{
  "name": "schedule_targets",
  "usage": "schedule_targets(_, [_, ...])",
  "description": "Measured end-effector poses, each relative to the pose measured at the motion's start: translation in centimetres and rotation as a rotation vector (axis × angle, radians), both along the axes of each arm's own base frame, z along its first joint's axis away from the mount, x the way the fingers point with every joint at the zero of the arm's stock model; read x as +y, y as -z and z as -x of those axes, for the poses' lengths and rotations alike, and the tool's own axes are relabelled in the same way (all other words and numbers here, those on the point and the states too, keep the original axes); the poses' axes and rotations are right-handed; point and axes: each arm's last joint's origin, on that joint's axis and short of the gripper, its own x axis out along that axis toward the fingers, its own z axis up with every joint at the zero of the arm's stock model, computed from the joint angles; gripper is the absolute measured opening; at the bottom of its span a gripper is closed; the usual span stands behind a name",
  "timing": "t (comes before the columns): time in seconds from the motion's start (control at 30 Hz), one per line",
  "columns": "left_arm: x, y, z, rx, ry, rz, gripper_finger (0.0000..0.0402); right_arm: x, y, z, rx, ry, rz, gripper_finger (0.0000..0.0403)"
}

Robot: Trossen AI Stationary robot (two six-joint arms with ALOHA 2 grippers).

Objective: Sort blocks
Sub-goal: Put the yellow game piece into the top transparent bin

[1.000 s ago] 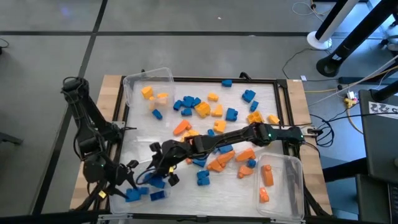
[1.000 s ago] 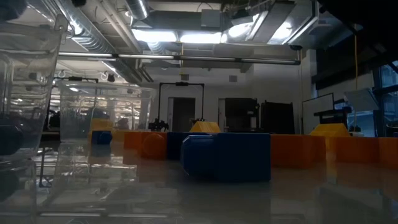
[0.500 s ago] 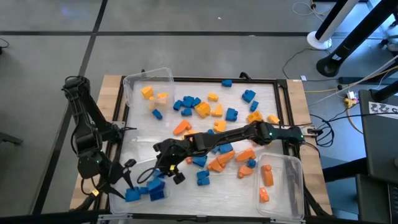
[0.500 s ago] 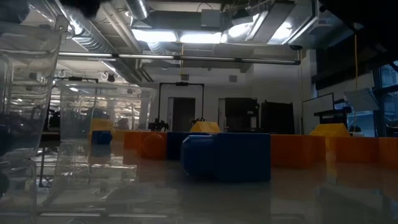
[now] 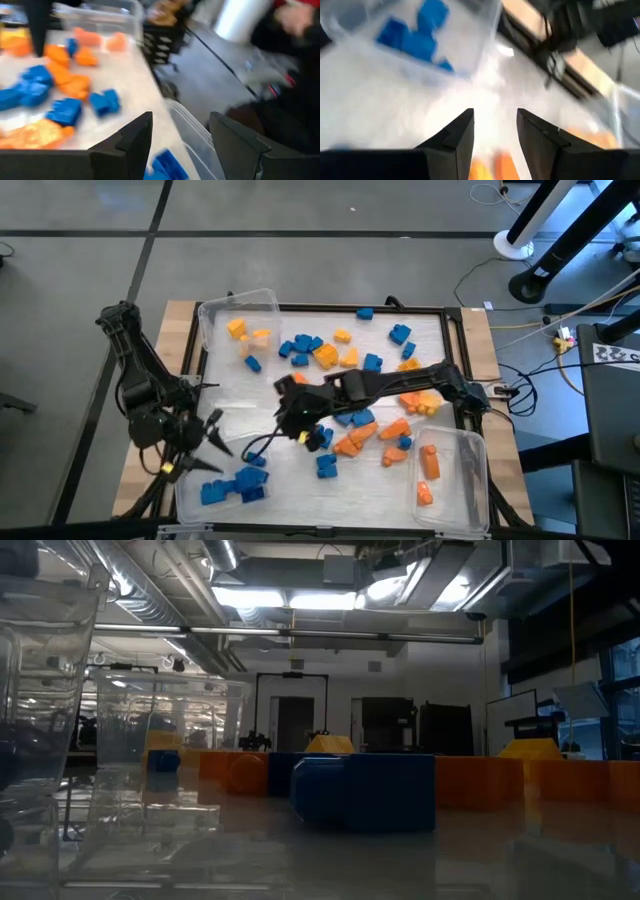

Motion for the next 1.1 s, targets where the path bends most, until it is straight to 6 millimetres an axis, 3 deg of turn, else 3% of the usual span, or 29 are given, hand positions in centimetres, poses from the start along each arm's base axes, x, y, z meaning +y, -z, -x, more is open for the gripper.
schedule_targets(0.2, [2.5,-0.7,-1.5,-0.018,-0.17,0.058,0.0186,-1.1,0.1,2.7,0.199,0.112,0.161,0.015])
schedule_targets(0.43, [4.8,-0.6,-3.5,0.007,-0.282,0.077,0.0186,-2.4,1.9,4.3,0.428,0.238,0.251,0.015])
schedule_targets(0.73, [8.2,1.2,-4.4,0.222,-0.445,0.12,0.0186,-6.7,6.1,3.6,0.56,0.318,0.252,0.015])
schedule_targets(0.83, [8.9,1.8,-4.2,0.305,-0.46,0.095,0.0186,-8.9,8.0,3.2,0.594,0.336,0.169,0.015])
schedule_targets(1.1, [9.7,3.1,-3.3,0.44,-0.471,-0.059,0.0186,-14.1,11.9,1.5,0.474,0.461,-0.103,0.015])
